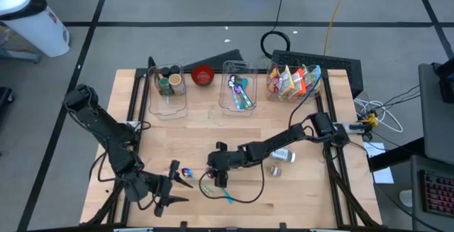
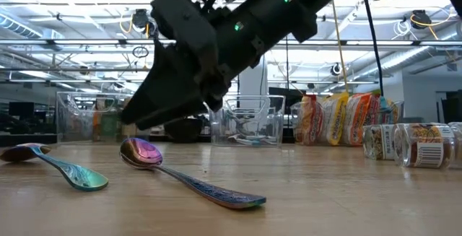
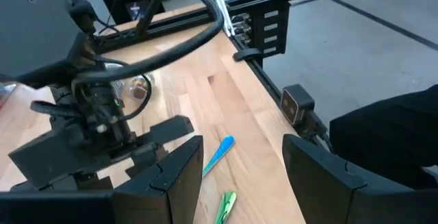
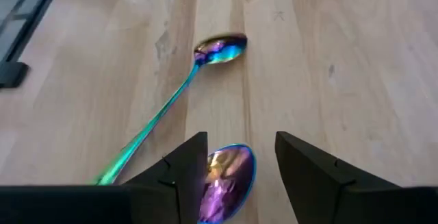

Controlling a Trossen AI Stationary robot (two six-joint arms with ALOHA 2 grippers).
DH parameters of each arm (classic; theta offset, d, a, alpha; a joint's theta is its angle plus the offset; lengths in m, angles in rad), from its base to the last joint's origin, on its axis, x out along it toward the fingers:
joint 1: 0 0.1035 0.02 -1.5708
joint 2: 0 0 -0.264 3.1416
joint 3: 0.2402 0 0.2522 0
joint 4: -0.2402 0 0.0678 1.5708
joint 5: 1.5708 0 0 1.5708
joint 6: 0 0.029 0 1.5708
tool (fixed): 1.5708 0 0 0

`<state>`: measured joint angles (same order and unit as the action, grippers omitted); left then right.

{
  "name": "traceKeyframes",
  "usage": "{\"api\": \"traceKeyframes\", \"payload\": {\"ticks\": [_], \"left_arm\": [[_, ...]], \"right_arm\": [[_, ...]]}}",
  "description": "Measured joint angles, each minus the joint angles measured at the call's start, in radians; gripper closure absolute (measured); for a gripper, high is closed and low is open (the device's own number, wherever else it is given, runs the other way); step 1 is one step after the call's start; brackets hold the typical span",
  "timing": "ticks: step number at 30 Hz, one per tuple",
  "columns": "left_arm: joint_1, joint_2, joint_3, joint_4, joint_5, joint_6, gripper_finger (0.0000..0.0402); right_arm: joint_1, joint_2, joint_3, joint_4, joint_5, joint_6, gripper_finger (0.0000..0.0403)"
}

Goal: Pick & Place Food Item
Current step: Put the right violet spoon into the middle transparent bin

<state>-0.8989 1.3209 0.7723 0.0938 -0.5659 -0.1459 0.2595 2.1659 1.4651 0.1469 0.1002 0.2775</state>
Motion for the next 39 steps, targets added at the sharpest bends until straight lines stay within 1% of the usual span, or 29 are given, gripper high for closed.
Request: {"api": "traceKeyframes", "payload": {"ticks": [2,6,13,22,24,26,28,35,37,39], "left_arm": [[0.0,0.0,0.0,-0.01,0.0,-0.014,0.0192],[0.0,0.0,0.0,-0.029,0.0,-0.023,0.0192],[0.0,0.0,0.0,-0.046,0.0,-0.037,0.0192],[0.0,0.001,0.0,-0.046,0.0,-0.04,0.0192],[0.0,0.001,0.0,-0.046,0.0,-0.04,0.0192],[0.0,0.001,0.0,-0.047,0.0,-0.041,0.0192],[0.0,0.001,0.0,-0.047,0.0,-0.041,0.0192],[0.0,0.001,0.0,-0.047,0.0,-0.041,0.0192],[0.0,0.001,0.0,-0.047,0.0,-0.041,0.0192],[0.0,0.001,0.0,-0.047,0.0,-0.042,0.0192]], "right_arm": [[-0.006,0.005,0.0,-0.003,-0.005,0.007,0.0236],[-0.014,0.006,0.0,-0.002,-0.05,0.015,0.0236],[-0.014,0.007,0.0,-0.021,-0.053,0.026,0.0236],[-0.014,0.041,0.002,-0.022,-0.053,0.051,0.0239],[-0.014,0.043,0.0,-0.03,-0.055,0.051,0.0249],[-0.014,0.043,0.0,-0.031,-0.061,0.052,0.0267],[-0.017,0.043,0.0,-0.039,-0.077,0.051,0.0291],[-0.017,0.041,0.002,-0.048,-0.086,0.051,0.0385],[-0.019,0.041,0.002,-0.049,-0.091,0.051,0.0393],[-0.023,0.041,0.002,-0.051,-0.091,0.051,0.0392]]}}
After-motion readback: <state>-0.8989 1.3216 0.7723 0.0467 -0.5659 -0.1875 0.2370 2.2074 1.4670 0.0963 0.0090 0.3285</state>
